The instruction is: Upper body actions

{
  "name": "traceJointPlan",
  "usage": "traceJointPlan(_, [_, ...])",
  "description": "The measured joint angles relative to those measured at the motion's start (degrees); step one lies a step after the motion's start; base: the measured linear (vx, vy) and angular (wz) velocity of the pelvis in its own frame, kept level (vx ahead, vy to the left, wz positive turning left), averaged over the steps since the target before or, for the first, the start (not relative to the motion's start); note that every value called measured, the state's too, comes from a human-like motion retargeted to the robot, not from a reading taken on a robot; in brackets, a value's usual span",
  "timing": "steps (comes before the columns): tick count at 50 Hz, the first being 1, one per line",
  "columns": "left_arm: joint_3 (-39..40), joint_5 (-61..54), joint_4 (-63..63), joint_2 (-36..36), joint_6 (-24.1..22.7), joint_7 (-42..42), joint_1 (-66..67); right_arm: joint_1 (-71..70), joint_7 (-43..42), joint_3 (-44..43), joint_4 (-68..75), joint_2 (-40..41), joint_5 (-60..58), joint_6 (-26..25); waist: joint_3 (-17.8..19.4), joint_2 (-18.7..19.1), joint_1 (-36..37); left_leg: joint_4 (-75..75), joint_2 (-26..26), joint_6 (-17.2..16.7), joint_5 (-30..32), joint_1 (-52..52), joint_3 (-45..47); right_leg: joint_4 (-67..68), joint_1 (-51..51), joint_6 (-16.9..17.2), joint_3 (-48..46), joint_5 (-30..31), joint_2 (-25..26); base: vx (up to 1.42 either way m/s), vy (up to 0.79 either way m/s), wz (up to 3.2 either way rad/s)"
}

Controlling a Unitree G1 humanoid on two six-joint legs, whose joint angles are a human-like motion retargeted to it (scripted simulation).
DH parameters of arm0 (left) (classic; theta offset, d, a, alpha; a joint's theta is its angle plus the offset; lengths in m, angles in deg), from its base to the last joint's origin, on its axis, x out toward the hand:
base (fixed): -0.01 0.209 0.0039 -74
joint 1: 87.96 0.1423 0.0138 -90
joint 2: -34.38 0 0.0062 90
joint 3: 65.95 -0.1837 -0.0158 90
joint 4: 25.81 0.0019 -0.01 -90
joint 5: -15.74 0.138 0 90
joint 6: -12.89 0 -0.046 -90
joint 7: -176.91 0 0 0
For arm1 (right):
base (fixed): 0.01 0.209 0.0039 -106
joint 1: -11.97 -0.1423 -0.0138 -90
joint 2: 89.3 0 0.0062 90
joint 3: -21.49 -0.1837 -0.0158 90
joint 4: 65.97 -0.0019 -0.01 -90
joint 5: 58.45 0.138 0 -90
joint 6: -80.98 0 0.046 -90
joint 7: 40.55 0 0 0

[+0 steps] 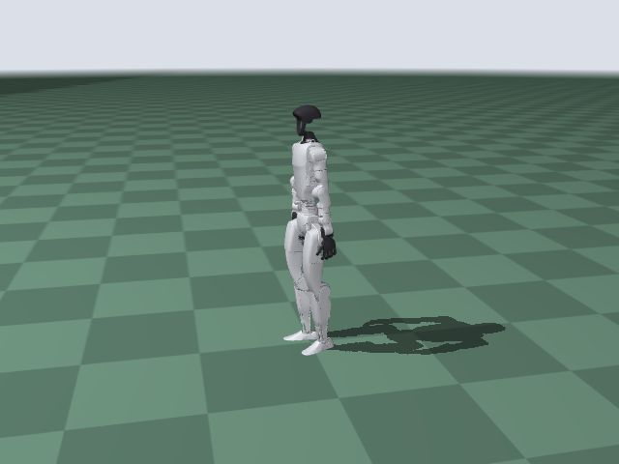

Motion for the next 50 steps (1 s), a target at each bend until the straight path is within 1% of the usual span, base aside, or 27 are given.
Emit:
traceJointPlan(15, [-0.13, 0.05, -0.11, -0.09, 0.18, 0.36, 0.0, 0.09, -1.58, 0.14, -0.05, -0.04, -0.39, -0.76, 0.02, -0.05, 0.04, -0.04, 0.01, 0.01, 0.1, -0.08, 0.03, 0.03, -0.11, -0.04, 0.03, 0.08, 0.0, 0.0, 0.0, 0.0])
traceJointPlan(42, [-0.09, -0.02, -0.04, -0.11, 0.26, 0.46, 0.02, 0.05, -3.44, 0.25, -0.1, -0.04, 0.04, -0.3, 0.16, -0.2, -0.03, 0.01, 0.11, -0.03, 0.17, -0.26, 0.08, 0.09, -0.26, -0.05, 0.03, 0.07, 0.0, 0.0, 0.0, 0.0])
traceJointPlan(50, [-0.27, 0.02, -0.04, -0.39, 0.29, 0.49, -0.13, -0.04, -6.71, 0.43, -0.35, -0.27, -0.75, 1.18, 0.06, -0.2, -0.02, 0.01, 0.12, -0.06, 0.13, -0.25, 0.11, 0.09, -0.26, -0.03, 0.04, 0.02, -0.02, 0.0, 0.0, 0.0])
